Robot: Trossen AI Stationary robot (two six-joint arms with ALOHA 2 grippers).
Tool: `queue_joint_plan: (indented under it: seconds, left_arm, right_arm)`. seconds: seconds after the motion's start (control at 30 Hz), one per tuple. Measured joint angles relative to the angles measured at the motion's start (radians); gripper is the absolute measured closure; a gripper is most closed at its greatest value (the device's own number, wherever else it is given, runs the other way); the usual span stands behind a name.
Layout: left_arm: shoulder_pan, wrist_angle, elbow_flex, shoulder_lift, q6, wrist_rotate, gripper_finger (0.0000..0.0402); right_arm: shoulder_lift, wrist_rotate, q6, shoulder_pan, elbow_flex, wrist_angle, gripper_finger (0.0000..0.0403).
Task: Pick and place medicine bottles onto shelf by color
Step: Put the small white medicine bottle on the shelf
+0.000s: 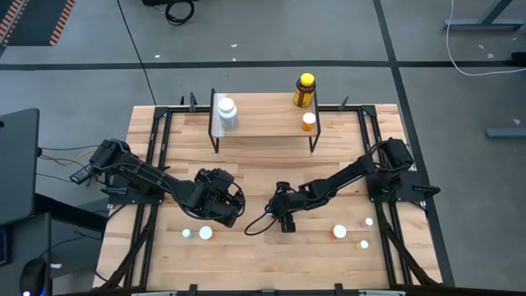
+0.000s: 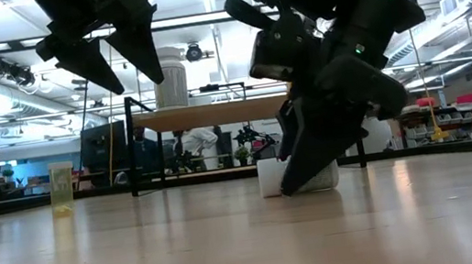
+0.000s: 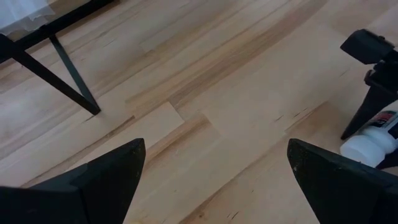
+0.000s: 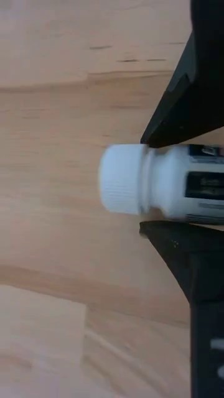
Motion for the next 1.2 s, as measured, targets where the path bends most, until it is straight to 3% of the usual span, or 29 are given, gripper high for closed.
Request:
queue_joint_plan:
  seconds: [0.23, 0.5, 0.63, 0.77, 1.07, 1.2]
  left_arm:
    - [0.000, 0.000, 0.000, 0.000, 0.000, 0.000, 0.0002]
    - [0.000, 0.000, 0.000, 0.000, 0.000, 0.000, 0.0002]
    - [-0.001, -0.001, 0.000, 0.000, 0.000, 0.000, 0.0002]
    - [-0.004, -0.001, 0.000, 0.000, 0.000, 0.000, 0.0002]
    - [-0.012, -0.010, 0.000, 0.000, 0.000, 0.000, 0.0002]
    - [-0.012, -0.010, 0.000, 0.000, 0.000, 0.000, 0.0002]
  right_arm:
    - [0.000, 0.000, -0.004, 0.000, 0.029, 0.002, 0.0238]
    - [0.000, -0.031, -0.004, -0.005, 0.049, -0.005, 0.0228]
    - [0.000, 0.015, -0.002, -0.003, 0.049, 0.050, 0.0234]
    - [-0.013, 0.101, -0.012, -0.003, 0.049, 0.096, 0.0235]
    - [-0.143, 0.439, -0.051, -0.024, 0.048, 0.206, 0.0235]
    - [-0.192, 0.518, -0.089, -0.032, 0.048, 0.234, 0.0235]
